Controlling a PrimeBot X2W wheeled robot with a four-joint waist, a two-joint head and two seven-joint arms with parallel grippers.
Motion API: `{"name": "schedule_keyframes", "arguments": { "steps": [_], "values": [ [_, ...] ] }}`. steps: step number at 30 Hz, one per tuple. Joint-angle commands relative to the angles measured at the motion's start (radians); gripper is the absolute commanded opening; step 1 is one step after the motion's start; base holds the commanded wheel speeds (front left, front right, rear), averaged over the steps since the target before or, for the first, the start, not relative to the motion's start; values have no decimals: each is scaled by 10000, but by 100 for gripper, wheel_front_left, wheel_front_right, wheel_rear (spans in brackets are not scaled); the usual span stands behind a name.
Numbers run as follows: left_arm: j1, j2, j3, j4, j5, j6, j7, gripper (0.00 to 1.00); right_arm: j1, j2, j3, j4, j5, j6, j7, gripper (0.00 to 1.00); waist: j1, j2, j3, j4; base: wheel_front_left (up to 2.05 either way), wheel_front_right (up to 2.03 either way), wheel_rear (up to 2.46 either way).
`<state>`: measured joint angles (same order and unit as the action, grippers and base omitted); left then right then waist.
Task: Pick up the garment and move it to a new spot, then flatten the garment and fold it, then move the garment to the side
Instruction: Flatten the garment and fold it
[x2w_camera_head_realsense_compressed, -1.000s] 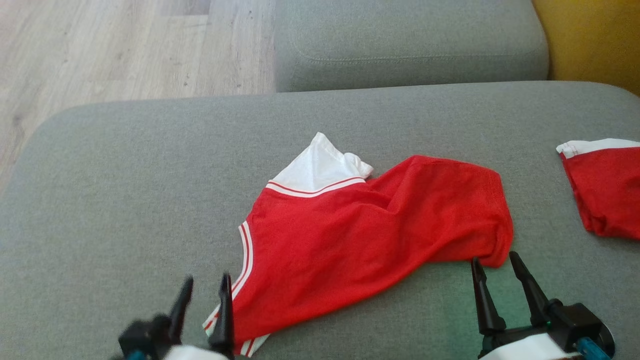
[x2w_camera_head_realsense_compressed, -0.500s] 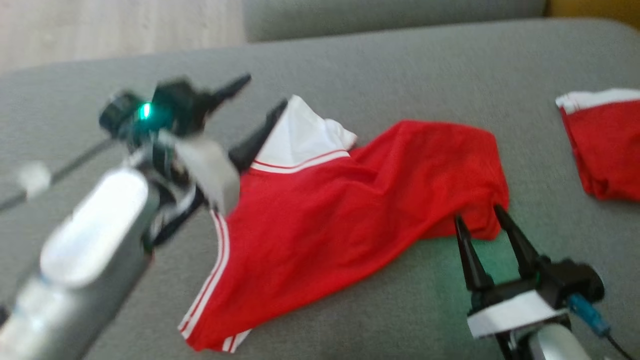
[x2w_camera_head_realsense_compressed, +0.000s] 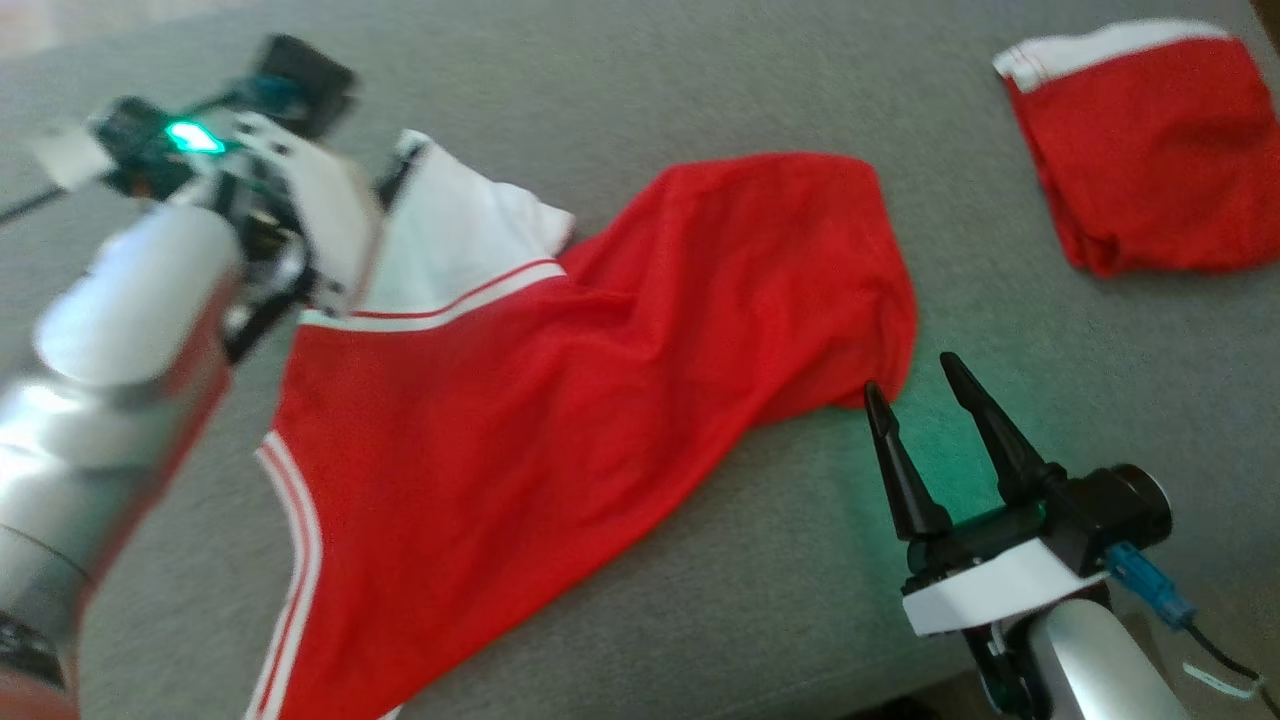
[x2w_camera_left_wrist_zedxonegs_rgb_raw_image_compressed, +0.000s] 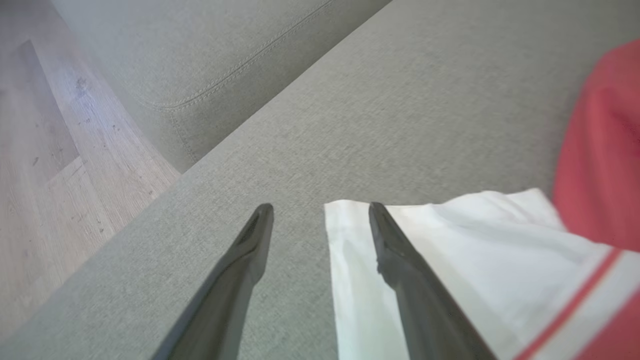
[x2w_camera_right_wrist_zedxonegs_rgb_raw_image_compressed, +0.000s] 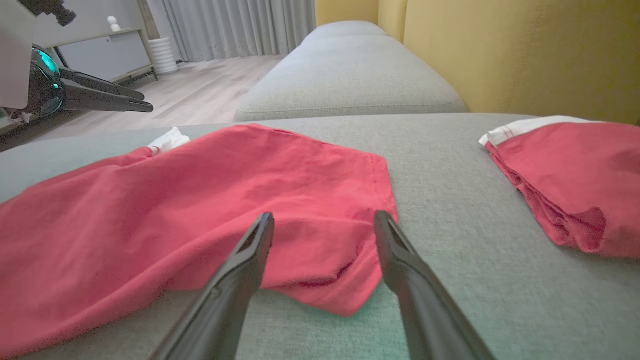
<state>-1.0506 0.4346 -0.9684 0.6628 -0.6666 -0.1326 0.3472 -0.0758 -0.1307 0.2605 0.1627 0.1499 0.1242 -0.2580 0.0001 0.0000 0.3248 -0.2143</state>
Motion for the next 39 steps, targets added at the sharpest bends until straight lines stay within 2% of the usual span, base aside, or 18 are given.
{"name": "schedule_keyframes", "arguments": {
  "steps": [1, 8, 16, 17, 18, 19, 20, 21, 22, 29, 39],
  "values": [
    [-849, 493, 263, 437, -176, 21, -243, 100, -282, -105, 257, -301, 96, 65, -38, 100, -1, 0, 533, -613, 0, 0, 0],
    [-1315, 579, -186, 1526, -739, 20, -444, 100, -451, 49, 214, -330, 188, 65, -38, 100, -1, 0, 898, -1075, 0, 0, 0],
    [-1623, 778, -1564, 1475, -1518, 20, 375, 100, -498, 154, 44, -320, 190, 65, -38, 100, -1, 0, 1047, -1047, 0, 0, 0],
    [-1660, 794, -1643, 1449, -1645, 20, 369, 98, -512, 165, 13, -314, 182, 65, -38, 100, -1, 0, 1048, -1016, 0, 0, 0],
    [-1698, 810, -1723, 1425, -1761, 20, 352, 86, -527, 177, -5, -315, 173, 65, -38, 100, -1, 0, 1048, -982, 0, 0, 0],
    [-1734, 815, -1807, 1398, -1866, 20, 326, 80, -538, 178, -1, -316, 162, 65, -38, 100, -1, 0, 1041, -941, 0, 0, 0],
    [-1771, 810, -1855, 1361, -2006, 20, 277, 81, -542, 179, -9, -313, 148, 65, -38, 100, -1, 0, 1036, -901, 0, 0, 0],
    [-1820, 791, -1866, 1330, -2153, 20, 203, 93, -547, 178, -21, -310, 133, 65, -38, 100, -1, 0, 1027, -859, 0, 0, 0],
    [-1866, 754, -1864, 1286, -2317, 20, 133, 100, -552, 158, -11, -309, 106, 65, -38, 100, -1, 0, 1012, -816, 0, 0, 0],
    [-2605, 819, -1871, 1296, -2874, 20, -327, 100, -578, 59, 29, -251, -22, 65, -38, 100, -1, 0, 967, -647, 0, 0, 0],
    [-2338, 1091, -2892, 1095, -2687, 20, 164, 100, -625, 114, -39, -319, 36, 65, -38, 100, -1, 0, 1100, -717, 0, 0, 0]
  ]
}}
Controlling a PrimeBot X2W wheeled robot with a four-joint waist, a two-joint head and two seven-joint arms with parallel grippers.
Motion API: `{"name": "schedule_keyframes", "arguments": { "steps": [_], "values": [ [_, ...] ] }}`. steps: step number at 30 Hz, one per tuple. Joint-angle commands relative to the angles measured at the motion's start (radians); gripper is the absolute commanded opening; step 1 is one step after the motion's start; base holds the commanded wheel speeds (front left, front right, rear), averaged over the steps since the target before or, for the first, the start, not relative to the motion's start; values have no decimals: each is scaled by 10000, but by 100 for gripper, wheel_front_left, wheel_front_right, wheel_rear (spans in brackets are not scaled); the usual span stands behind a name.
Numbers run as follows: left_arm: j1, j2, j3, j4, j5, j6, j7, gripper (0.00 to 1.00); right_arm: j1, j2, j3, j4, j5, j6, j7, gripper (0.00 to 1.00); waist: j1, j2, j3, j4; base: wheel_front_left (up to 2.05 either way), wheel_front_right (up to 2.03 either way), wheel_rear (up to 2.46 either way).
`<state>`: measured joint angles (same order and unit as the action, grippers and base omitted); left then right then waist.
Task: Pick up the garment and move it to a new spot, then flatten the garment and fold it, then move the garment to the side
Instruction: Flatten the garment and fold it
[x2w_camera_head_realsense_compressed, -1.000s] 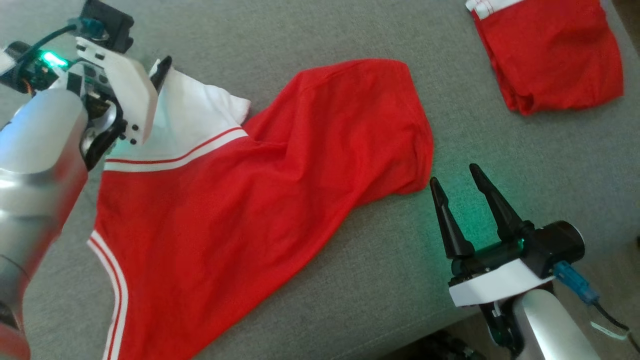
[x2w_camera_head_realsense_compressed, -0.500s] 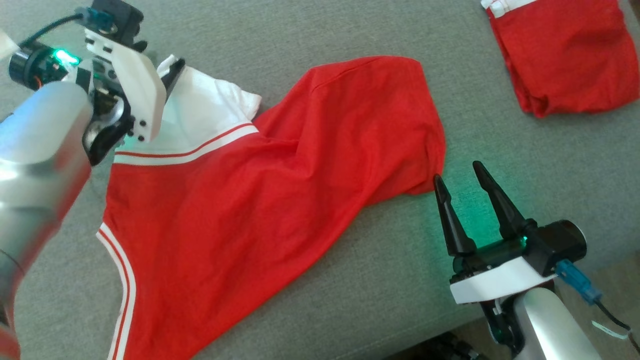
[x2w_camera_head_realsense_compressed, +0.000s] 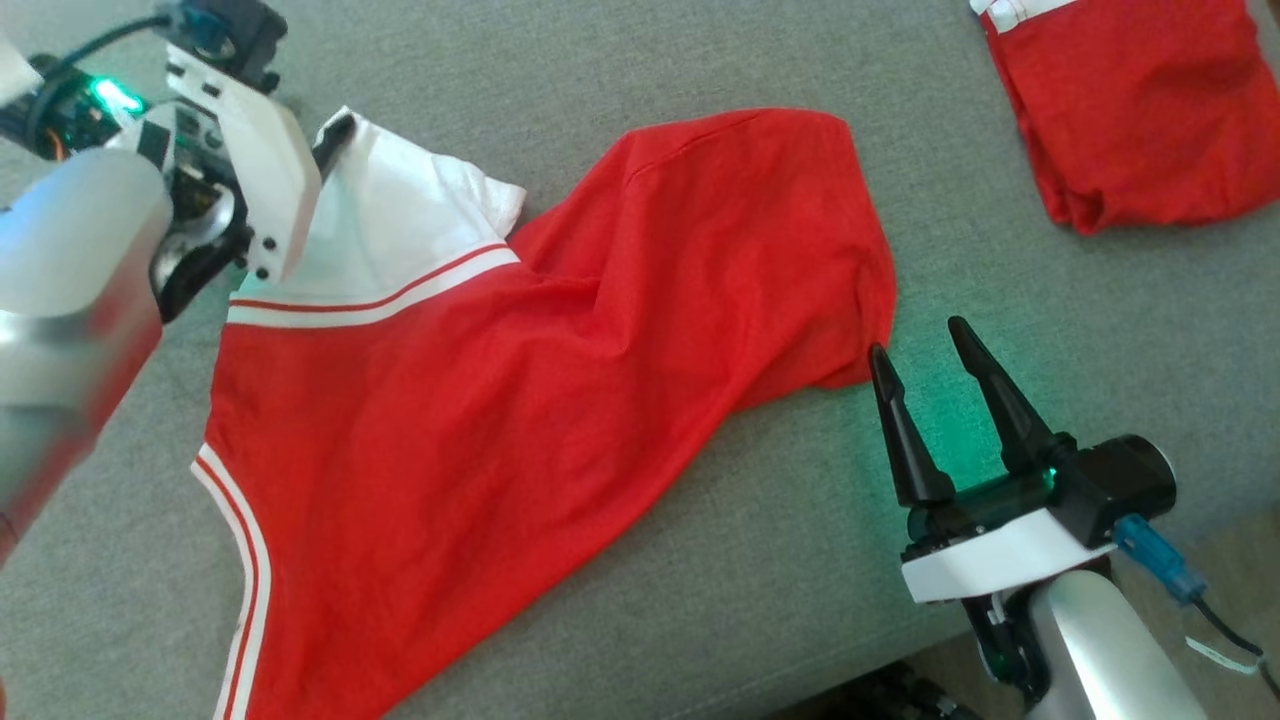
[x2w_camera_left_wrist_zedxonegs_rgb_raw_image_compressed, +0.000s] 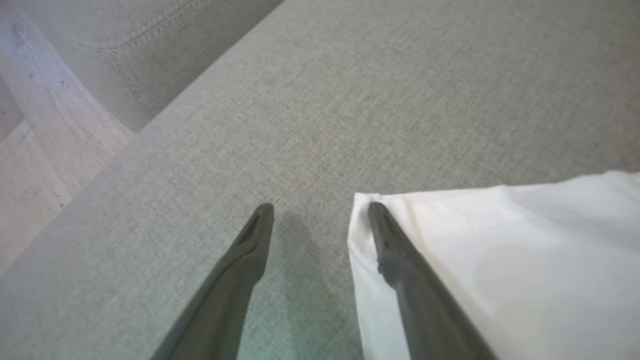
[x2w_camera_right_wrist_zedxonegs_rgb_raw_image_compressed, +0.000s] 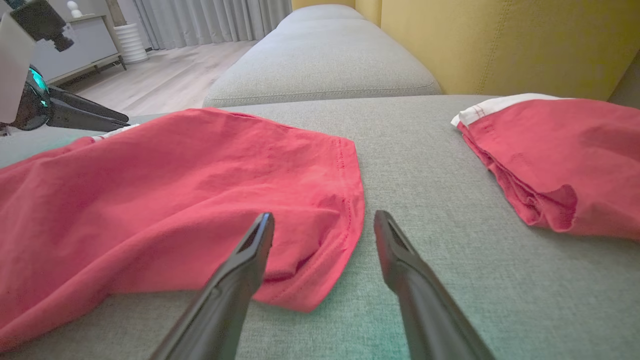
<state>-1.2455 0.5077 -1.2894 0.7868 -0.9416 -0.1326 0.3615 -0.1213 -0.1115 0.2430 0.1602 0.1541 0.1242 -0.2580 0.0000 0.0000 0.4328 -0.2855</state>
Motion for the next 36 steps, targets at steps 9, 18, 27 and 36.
{"name": "schedule_keyframes", "arguments": {
  "steps": [9, 18, 27, 36],
  "values": [
    [-122, 492, 134, -633, -198, 19, 725, 11, -240, -41, 64, -292, -4, 65, -38, 100, 0, 0, 81, 4, 0, 0, 0],
    [-318, 658, 99, -1642, 164, 19, -564, 0, -182, -174, -291, -361, -44, 65, -38, 100, 0, 0, -201, 546, 0, 0, 0],
    [-683, 690, 94, -1751, 1013, 19, -2455, 0, -1252, -1990, 68, 55, 353, 65, -38, 100, 0, 0, -612, 1738, 0, 0, 0],
    [-790, 763, 93, -1556, 1289, 19, -3009, 0, -3381, -3299, 335, 3309, 1028, 65, 630, 100, 0, 0, -667, 2739, 0, 0, 0]
  ]
}}
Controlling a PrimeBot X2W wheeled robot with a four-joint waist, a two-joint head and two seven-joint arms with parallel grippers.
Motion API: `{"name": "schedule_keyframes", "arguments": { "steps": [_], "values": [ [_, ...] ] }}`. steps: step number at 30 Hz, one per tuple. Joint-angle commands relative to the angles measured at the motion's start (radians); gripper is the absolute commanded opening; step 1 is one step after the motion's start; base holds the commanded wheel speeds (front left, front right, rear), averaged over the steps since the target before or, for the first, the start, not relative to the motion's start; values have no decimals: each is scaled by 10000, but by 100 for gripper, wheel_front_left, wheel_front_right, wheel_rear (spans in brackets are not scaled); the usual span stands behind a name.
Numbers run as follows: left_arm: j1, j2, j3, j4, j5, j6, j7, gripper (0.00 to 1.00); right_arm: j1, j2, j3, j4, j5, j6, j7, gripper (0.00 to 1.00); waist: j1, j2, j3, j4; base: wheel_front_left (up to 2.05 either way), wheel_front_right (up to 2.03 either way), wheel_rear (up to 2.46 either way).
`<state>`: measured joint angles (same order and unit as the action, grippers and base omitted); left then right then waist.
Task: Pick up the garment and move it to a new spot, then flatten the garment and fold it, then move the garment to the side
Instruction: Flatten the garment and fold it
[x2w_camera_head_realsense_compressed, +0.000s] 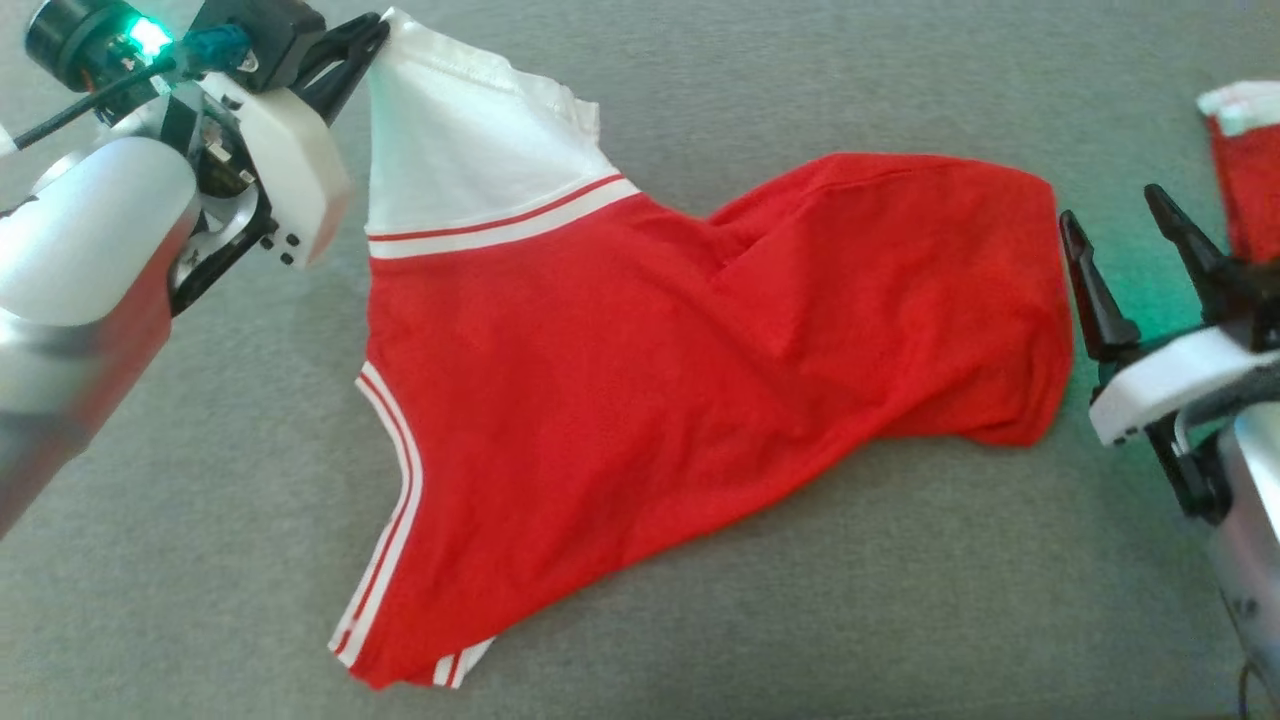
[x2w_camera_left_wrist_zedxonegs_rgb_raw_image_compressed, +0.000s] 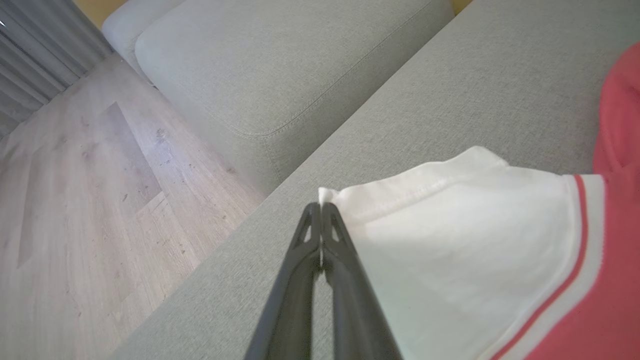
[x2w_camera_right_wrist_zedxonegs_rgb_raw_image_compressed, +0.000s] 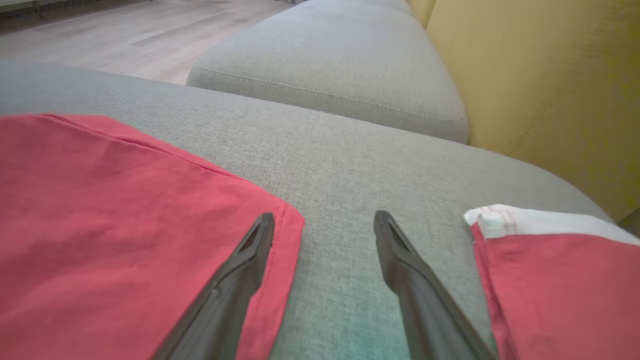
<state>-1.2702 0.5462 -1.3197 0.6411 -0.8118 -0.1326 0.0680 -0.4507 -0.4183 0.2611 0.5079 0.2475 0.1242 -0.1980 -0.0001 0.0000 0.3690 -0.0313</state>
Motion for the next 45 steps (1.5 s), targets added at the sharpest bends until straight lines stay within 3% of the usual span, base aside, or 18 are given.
{"name": "schedule_keyframes", "arguments": {
  "steps": [1, 10, 13, 15, 16, 21, 25, 30, 36, 42, 44, 45],
  "values": [
    [-540, 386, 396, -131, -9, 19, -43, 0, -294, -273, 280, 108, 226, 65, 163, 100, 1, 0, -24, 296, 0, 0, 0],
    [-469, 462, 395, -448, 57, 19, 110, 0, -1836, -632, 1374, 2413, 625, 65, 776, 100, 1, 0, -49, 1007, 0, 0, 0],
    [-394, 421, 395, -466, 11, 19, 74, 0, -1830, -522, 2077, 2680, 1459, 65, 1311, 100, 1, 0, -159, 1147, 0, 0, 0],
    [-303, 434, 395, -455, -26, 19, 30, 0, -1721, -529, 2640, 2662, 2286, 65, 1878, 27, 1, 0, -270, 1172, 0, 0, 0],
    [-255, 444, 395, -452, -51, 19, 18, 0, -1680, -578, 2879, 2584, 2680, 65, 2059, 0, 1, 0, -320, 1176, 0, 0, 0],
    [-181, 521, 395, -358, 25, 19, -414, 0, -1841, -1075, 3435, 2306, 3377, 65, 1667, 0, 1, 0, -563, 1122, 0, 0, 0],
    [-367, 468, 570, 54, 427, 186, -1881, 0, -2504, -1672, 3304, 2608, 2859, 65, 239, 0, 1, 0, -938, 969, 0, 0, 0],
    [-269, 292, 853, 141, 495, 445, -2870, 0, -2681, -2067, 2935, 2400, 2334, 65, -440, 0, 1, 0, -1203, 870, 0, 0, 0],
    [801, 393, 860, -514, 332, 514, -3137, 0, -708, -2144, 2681, 722, 1931, 65, -606, 0, 1, 0, -1244, 821, 0, 0, 0],
    [2034, 861, 793, -1319, 303, 1027, -3207, 0, 1949, -1399, 2252, -808, 1602, 65, -586, 0, 1, 0, -1183, 778, 0, 0, 0],
    [2356, 1059, 895, -1597, 202, 1273, -3229, 0, 2518, -1164, 2173, -1232, 1463, 65, -572, 100, 1, 0, -1178, 743, 0, 0, 0],
    [2501, 1172, 962, -1736, 159, 1409, -3239, 0, 2780, -997, 2114, -1427, 1590, 65, -542, 100, 1, 0, -1177, 726, 0, 0, 0]
  ]
}}
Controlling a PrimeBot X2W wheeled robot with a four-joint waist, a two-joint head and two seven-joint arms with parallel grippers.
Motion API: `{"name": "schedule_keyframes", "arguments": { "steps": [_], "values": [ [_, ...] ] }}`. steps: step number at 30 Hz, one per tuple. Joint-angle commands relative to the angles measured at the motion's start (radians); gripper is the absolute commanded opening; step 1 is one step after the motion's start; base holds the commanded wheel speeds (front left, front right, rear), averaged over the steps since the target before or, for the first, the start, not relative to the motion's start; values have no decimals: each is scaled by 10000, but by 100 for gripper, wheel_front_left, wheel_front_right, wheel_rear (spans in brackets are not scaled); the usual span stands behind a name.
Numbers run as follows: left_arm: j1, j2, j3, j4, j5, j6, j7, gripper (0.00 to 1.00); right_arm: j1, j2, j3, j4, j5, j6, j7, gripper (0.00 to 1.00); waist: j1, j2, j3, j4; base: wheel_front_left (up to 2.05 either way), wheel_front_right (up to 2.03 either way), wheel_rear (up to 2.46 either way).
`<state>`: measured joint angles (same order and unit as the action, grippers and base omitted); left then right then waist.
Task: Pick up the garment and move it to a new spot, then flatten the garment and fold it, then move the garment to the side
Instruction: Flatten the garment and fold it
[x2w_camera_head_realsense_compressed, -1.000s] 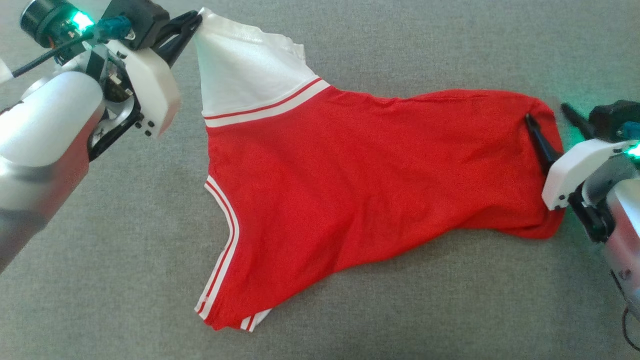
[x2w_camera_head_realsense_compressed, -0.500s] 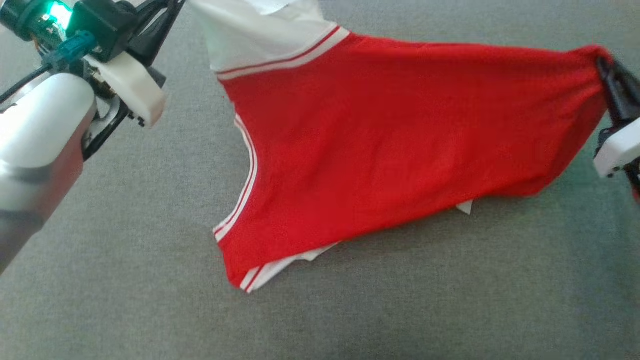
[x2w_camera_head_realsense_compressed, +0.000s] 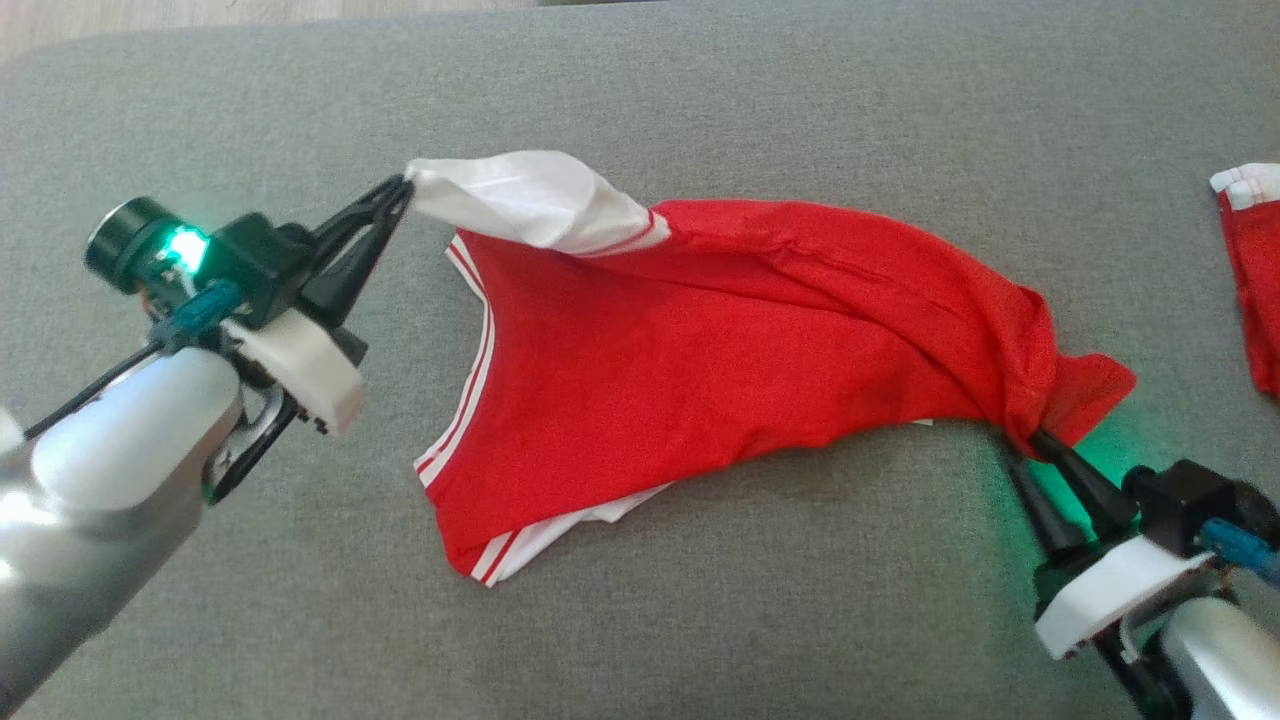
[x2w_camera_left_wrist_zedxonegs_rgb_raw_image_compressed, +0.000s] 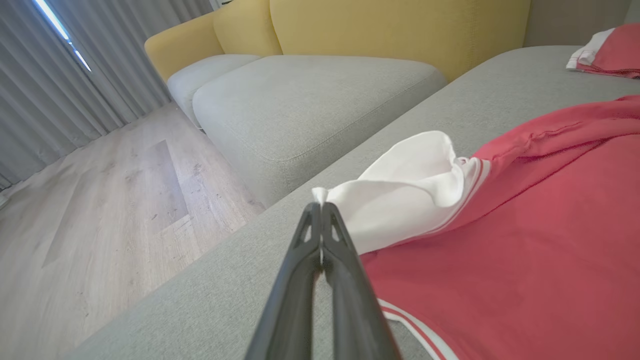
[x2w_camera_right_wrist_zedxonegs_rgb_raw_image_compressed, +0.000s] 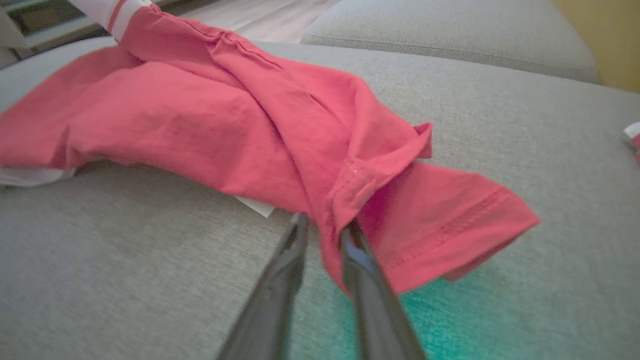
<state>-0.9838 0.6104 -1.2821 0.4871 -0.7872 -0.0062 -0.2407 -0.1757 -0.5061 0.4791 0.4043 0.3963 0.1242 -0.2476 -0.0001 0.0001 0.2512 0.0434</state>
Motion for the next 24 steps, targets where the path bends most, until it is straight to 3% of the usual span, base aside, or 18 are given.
{"name": "schedule_keyframes", "arguments": {
  "steps": [1, 8, 16, 24],
  "values": [
    [-226, 636, 650, -332, -128, 268, -161, 0, 262, 18, -141, -597, 302, 65, 4, 100, 1, -1, -3, -26, 0, 0, 0],
    [341, 1208, 837, -1066, -185, 787, -185, 0, 1180, 188, -897, -2112, 3033, 65, 654, 100, 1, -1, 10, 125, 0, 0, 0],
    [293, 1311, 798, -1452, -106, 910, -105, 0, 1180, -952, -1858, -3318, 6612, 65, 2548, 100, 1, -1, 195, 426, 0, 0, 0],
    [149, 1012, 737, -1423, -33, 856, -99, 0, 1038, -1244, -2226, -2814, 7907, 65, 3645, 100, 1, -1, 317, 729, 0, 0, 0]
  ]
}}
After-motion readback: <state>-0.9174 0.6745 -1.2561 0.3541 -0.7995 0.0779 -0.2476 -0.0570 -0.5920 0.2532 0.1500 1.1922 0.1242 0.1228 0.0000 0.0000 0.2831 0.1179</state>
